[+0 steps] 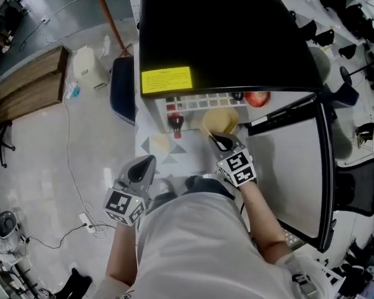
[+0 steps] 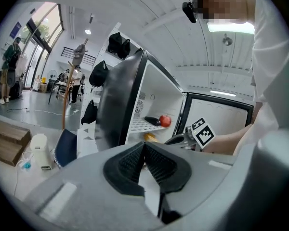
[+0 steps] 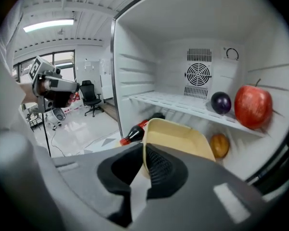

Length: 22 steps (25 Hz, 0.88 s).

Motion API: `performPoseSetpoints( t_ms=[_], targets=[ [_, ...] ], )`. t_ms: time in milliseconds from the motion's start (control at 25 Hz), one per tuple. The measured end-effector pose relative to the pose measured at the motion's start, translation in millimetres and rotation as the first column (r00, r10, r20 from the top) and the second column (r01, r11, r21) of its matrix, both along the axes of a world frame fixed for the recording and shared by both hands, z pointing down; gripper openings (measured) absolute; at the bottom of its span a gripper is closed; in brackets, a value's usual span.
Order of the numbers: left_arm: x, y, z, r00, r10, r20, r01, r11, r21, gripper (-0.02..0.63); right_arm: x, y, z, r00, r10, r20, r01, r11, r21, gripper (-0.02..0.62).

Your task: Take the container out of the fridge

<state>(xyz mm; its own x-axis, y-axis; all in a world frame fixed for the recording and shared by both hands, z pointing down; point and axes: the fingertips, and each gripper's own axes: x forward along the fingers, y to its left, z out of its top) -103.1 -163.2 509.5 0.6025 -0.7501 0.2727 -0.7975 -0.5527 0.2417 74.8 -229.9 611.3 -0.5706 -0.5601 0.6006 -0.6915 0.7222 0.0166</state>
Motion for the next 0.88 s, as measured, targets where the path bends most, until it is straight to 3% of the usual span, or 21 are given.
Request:
performPoseSetpoints(
  t_ms=[400,680,880],
  targets=[
    [41.0,-9.3,-14.8,0.984,0.171,-0.045,-0.169,0.985,0.043,0.008,13.6,47.5,-61.1,0.988,0.059,0.141,-0.060,0.998,0.006,0.018],
    [63.8,-8.7,-31.5,0.956,0.287,-0.056,-0.283,0.956,0.073,0.008,20.6,76.3,-105.5,0.964,0.115,0.239,-0.135,0.988,0.069,0.018],
    [78.7,-9.7,-40.8,0.935,0.348,-0.068,-0.340,0.935,0.103,0.008,29.5,95.1,-124.3,0.957,0.150,0.250,-0.183,0.976,0.116,0.018]
  ],
)
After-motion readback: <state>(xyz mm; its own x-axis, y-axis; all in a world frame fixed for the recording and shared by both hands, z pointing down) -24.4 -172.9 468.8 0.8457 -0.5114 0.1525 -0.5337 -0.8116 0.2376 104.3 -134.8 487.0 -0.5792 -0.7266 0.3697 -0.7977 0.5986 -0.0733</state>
